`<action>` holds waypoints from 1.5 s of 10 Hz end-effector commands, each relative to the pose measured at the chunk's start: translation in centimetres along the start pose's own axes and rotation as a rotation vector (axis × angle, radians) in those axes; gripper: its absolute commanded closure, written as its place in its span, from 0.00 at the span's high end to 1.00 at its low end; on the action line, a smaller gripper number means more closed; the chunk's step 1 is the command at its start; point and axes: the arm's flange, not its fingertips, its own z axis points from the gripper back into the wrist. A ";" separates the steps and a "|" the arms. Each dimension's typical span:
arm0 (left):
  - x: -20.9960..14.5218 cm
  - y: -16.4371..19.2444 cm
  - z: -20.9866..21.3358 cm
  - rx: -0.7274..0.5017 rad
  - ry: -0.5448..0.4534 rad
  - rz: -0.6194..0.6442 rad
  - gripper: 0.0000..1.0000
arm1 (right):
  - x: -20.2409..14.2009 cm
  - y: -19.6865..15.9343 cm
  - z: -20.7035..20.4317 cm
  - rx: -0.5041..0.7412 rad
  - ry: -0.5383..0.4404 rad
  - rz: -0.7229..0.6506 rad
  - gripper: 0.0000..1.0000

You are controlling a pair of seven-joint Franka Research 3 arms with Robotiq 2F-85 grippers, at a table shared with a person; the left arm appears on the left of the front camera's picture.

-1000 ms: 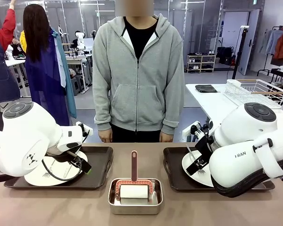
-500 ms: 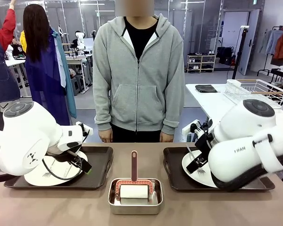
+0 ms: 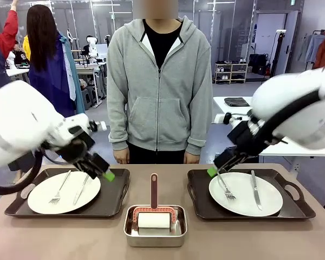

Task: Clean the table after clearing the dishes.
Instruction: When the left (or right) Handle tray is removed, use the left hand (or right hand) to clean the left (or right) side of the table with the Lint Roller.

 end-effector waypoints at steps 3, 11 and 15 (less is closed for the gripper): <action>0.1 7.2 1.9 -0.566 -0.179 0.208 1.00 | 0.3 -4.9 -0.3 0.427 -0.088 -0.187 1.00; -4.1 11.7 2.2 -0.789 -0.269 0.316 1.00 | -1.3 -8.2 0.8 0.661 -0.215 -0.340 1.00; -4.5 13.9 3.1 -0.790 -0.271 0.338 1.00 | -2.7 -10.5 2.3 0.722 -0.293 -0.406 1.00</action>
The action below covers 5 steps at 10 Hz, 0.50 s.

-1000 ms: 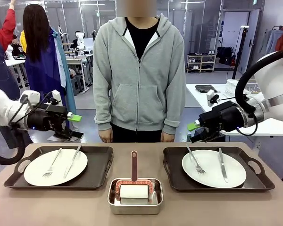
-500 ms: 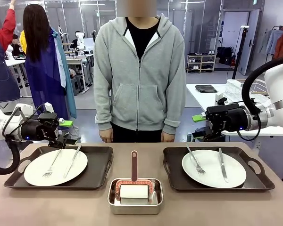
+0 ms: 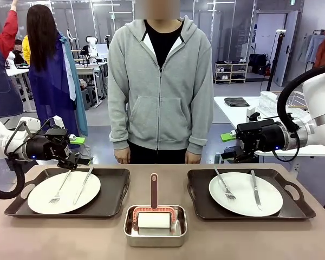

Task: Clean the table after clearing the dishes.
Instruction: When the left (or right) Handle tray is removed, use the left hand (or right hand) to clean the left (or right) side of the table with the Lint Roller.

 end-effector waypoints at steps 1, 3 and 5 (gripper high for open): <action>0.7 0.7 5.6 -0.020 -0.071 0.017 1.00 | -0.8 -1.2 5.5 0.073 -0.161 -0.038 1.00; -1.0 1.8 13.7 -0.048 -0.225 0.064 1.00 | -3.9 -2.7 13.5 0.108 -0.379 -0.072 1.00; -4.1 1.4 21.6 -0.055 -0.089 0.061 1.00 | -8.0 -4.1 19.7 0.071 -0.456 -0.096 1.00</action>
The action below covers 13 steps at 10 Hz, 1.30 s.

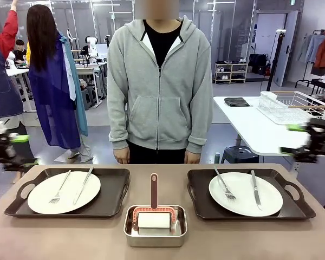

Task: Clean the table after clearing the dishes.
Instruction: When the left (or right) Handle tray is removed, use the left hand (or right hand) to clean the left (or right) side of the table with the Lint Roller.

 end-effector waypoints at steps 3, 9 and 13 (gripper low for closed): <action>-1.6 -0.8 13.7 0.009 -0.006 -0.006 1.00 | -2.2 -1.9 8.8 -0.063 -0.146 -0.026 1.00; -3.5 -1.5 17.5 0.049 -0.062 0.019 1.00 | -2.0 -2.3 13.9 -0.144 -0.226 -0.048 1.00; -3.5 -1.5 17.5 0.049 -0.062 0.019 1.00 | -2.0 -2.3 13.9 -0.144 -0.226 -0.048 1.00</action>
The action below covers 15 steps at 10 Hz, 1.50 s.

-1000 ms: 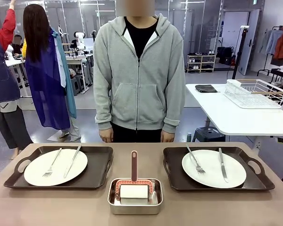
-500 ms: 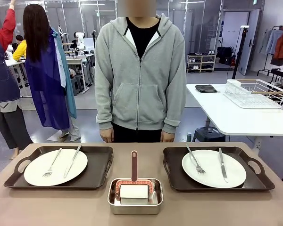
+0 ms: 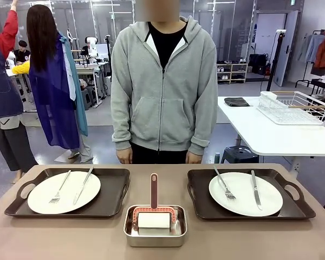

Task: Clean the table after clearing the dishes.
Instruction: When the left (or right) Handle tray is removed, use the left hand (or right hand) to clean the left (or right) side of the table with the Lint Roller.

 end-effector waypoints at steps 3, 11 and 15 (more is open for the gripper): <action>-0.5 0.1 0.2 0.003 -0.004 0.008 1.00 | -0.2 0.2 0.1 0.004 -0.008 0.001 1.00; -0.5 0.1 0.2 0.003 -0.004 0.008 1.00 | -0.2 0.2 0.1 0.004 -0.008 0.001 1.00; -0.5 0.1 0.2 0.003 -0.004 0.008 1.00 | -0.2 0.2 0.1 0.004 -0.008 0.001 1.00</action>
